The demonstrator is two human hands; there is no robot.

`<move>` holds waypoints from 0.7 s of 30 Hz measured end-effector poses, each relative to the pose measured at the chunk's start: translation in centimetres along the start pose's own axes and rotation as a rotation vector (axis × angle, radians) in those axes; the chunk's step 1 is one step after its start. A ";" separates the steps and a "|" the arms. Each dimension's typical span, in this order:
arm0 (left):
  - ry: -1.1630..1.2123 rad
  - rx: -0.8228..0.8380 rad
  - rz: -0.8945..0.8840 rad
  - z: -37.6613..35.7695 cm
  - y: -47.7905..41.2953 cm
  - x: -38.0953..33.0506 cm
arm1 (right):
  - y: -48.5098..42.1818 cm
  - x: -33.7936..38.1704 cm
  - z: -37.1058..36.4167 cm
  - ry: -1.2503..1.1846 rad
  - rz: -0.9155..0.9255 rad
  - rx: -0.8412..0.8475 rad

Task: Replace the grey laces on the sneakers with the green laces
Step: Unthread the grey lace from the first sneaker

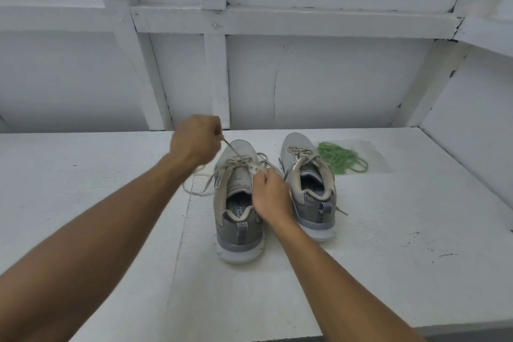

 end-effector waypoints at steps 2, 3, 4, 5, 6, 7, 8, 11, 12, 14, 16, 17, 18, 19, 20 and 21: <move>-0.018 -0.113 0.057 2.7 -0.6 2.1 | 0.0 0.0 0.1 -0.002 0.000 0.005; -0.013 -0.165 0.086 3.9 -0.7 3.1 | 0.1 0.1 0.1 -0.004 0.001 0.005; -0.003 -0.194 0.111 4.7 -0.9 4.0 | 0.1 0.1 0.2 -0.006 0.003 0.003; 0.003 -0.197 0.127 5.1 -1.0 4.6 | 0.1 0.1 0.2 -0.003 0.003 0.003; 0.002 -0.184 0.130 5.2 -1.1 5.0 | 0.1 0.1 0.2 0.001 0.000 0.006; -0.001 -0.169 0.124 5.3 -1.0 5.2 | 0.1 0.1 0.2 0.001 -0.003 0.009; -0.002 -0.162 0.116 5.2 -0.8 5.3 | 0.1 0.1 0.1 0.000 -0.003 0.011; 0.024 -0.153 0.107 4.1 0.1 5.1 | 0.1 0.1 0.2 -0.002 0.000 0.006; 0.039 -0.113 0.106 3.2 0.5 5.0 | 0.1 0.1 0.2 -0.002 0.000 0.004; 0.034 0.083 0.108 0.4 1.1 4.7 | 0.0 0.0 0.1 -0.003 -0.004 0.006; -0.077 0.392 0.068 -3.1 2.2 4.0 | -0.1 0.0 -0.1 -0.002 -0.001 0.017; -0.107 0.485 0.054 -4.2 2.8 3.6 | -0.3 -0.1 -0.1 0.006 -0.001 0.026; -0.088 0.497 0.052 -4.5 3.0 3.2 | -0.4 -0.1 -0.2 0.021 -0.001 0.041; -0.034 0.439 0.064 -4.3 3.0 2.9 | -0.5 0.0 -0.4 0.042 0.002 0.064; 0.031 0.337 0.101 -3.6 2.8 2.7 | -0.8 0.1 -0.5 0.068 0.007 0.091; 0.080 0.227 0.138 -2.7 2.7 2.5 | -1.0 0.2 -0.7 0.098 0.007 0.121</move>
Point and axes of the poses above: each hand's wrist, its own y-axis away from the middle knuckle, its own z-axis out of the back of the hand, x = y × z, the point moved 9 cm from there along -y, towards the middle knuckle, and after that the axes turned 4 degrees about x, right-handed, at the moved point
